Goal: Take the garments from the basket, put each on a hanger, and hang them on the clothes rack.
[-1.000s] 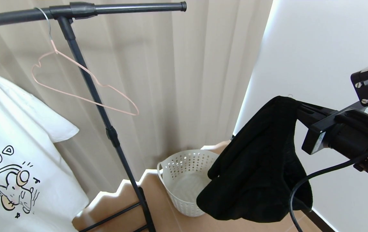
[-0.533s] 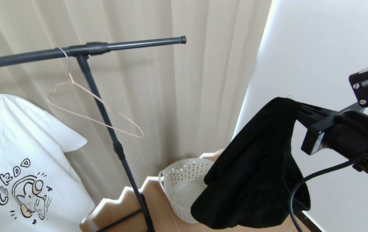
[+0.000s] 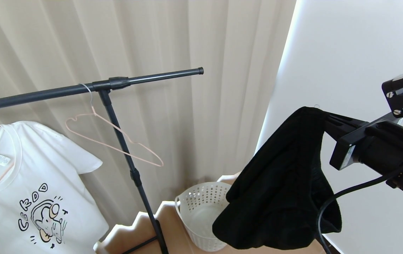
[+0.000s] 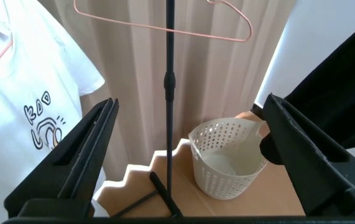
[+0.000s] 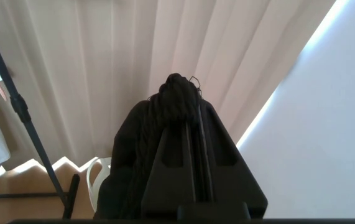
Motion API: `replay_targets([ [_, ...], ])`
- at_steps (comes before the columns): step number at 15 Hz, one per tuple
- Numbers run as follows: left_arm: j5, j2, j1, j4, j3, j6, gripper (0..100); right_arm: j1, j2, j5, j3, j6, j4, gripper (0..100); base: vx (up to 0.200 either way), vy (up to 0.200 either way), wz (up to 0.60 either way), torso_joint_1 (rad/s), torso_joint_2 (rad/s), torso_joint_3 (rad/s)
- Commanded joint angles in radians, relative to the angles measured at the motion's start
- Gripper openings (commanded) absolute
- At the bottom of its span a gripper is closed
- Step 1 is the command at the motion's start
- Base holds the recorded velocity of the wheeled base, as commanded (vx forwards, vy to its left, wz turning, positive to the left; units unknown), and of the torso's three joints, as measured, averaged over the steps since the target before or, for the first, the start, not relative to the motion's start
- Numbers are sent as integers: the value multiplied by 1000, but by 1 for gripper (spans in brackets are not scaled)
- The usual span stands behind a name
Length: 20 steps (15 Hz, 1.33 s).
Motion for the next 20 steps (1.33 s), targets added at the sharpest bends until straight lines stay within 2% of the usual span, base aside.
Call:
replay_targets([
  [1, 0, 1, 0, -1, 0, 0, 100, 0, 3, 0, 0, 0, -1, 0, 0, 0, 0, 163, -373, -203],
  [7, 0, 1, 0, -1, 0, 1, 100, 0, 3, -1, 6, 0, -1, 0, 0, 0, 0, 155, -341, -180],
  [18, 0, 0, 0, -1, 0, 3, 100, 0, 2, 0, 7, 1, -2, 0, 0, 0, 0, 5, -5, 11],
  [20, 3, 0, 0, -1, 0, 4, 100, 0, 2, 20, 9, 1, -2, 0, 0, 0, 600, -2, 2, 5],
])
